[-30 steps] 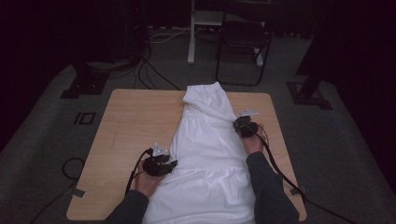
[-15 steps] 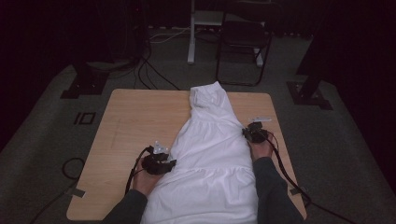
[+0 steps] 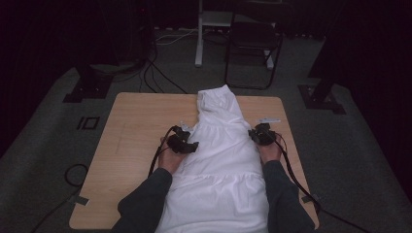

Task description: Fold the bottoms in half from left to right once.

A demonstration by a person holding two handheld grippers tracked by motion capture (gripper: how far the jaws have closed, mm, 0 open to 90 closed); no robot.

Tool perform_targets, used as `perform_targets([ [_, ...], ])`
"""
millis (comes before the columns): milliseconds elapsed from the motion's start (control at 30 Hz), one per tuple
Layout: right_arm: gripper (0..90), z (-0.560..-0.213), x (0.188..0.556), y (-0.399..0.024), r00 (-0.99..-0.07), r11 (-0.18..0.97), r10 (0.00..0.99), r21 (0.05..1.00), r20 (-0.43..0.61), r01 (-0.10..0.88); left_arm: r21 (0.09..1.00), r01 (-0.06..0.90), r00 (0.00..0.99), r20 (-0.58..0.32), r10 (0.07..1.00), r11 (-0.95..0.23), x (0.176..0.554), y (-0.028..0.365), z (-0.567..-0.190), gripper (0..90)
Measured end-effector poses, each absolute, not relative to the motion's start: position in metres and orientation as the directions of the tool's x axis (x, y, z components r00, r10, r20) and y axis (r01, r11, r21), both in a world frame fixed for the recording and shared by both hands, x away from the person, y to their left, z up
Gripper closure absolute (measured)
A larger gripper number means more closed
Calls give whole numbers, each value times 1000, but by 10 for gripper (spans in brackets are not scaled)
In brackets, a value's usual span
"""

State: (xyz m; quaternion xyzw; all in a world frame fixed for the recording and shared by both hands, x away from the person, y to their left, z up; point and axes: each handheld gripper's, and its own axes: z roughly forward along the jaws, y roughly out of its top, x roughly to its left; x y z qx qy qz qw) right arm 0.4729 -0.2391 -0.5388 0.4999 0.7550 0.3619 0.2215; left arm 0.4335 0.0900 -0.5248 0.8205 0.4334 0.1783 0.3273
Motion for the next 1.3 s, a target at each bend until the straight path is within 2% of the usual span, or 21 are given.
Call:
perform_targets([
  [33,839,-539,473,-239,-404,240,914,768,27,594,684,601,557,13,830,-414,436,89,-529,605],
  [67,839,-539,473,-239,-405,238,914,768,30,594,678,598,563,25,826,-428,437,90,-532,605],
  [100,839,-538,473,-240,-404,235,914,770,33,594,677,597,549,47,835,-431,436,92,-533,763],
  [133,839,-537,473,-242,-398,224,916,774,40,593,725,588,511,11,859,-360,432,102,-529,881],
  [200,839,-537,472,-242,-397,223,917,774,40,592,725,588,511,11,859,-360,432,102,-529,883],
  [233,839,-537,472,-242,-397,223,917,774,40,592,753,597,455,-33,890,-278,429,119,-526,883],
  [300,831,-542,473,-241,-404,216,912,762,66,611,723,628,439,-24,898,-288,432,123,-532,880],
  [333,827,-544,473,-239,-410,217,910,758,71,615,698,646,425,7,905,-309,433,122,-540,877],
  [400,822,-547,473,-237,-416,225,907,752,71,619,686,658,424,2,905,-310,434,122,-544,875],
  [500,816,-556,472,-231,-426,263,904,733,40,627,688,650,428,21,904,-324,433,121,-548,867],
  [667,823,-555,465,-230,-413,260,910,727,36,636,684,647,447,17,894,-337,427,123,-547,864],
  [833,823,-554,440,-231,-440,315,898,708,-6,633,670,644,499,-3,866,-369,406,134,-547,867],
  [1033,822,-555,387,-242,-504,346,863,691,30,634,663,646,543,-52,838,-378,366,153,-548,867],
  [1200,824,-554,356,-240,-558,399,830,673,25,624,660,625,573,-25,819,-417,330,157,-549,867],
  [1267,792,-553,348,-240,-581,418,813,659,36,626,650,637,573,-41,818,-414,324,159,-548,849],
  [1300,655,-550,346,-240,-599,441,800,652,27,617,643,649,568,-54,821,-407,324,161,-547,720],
])
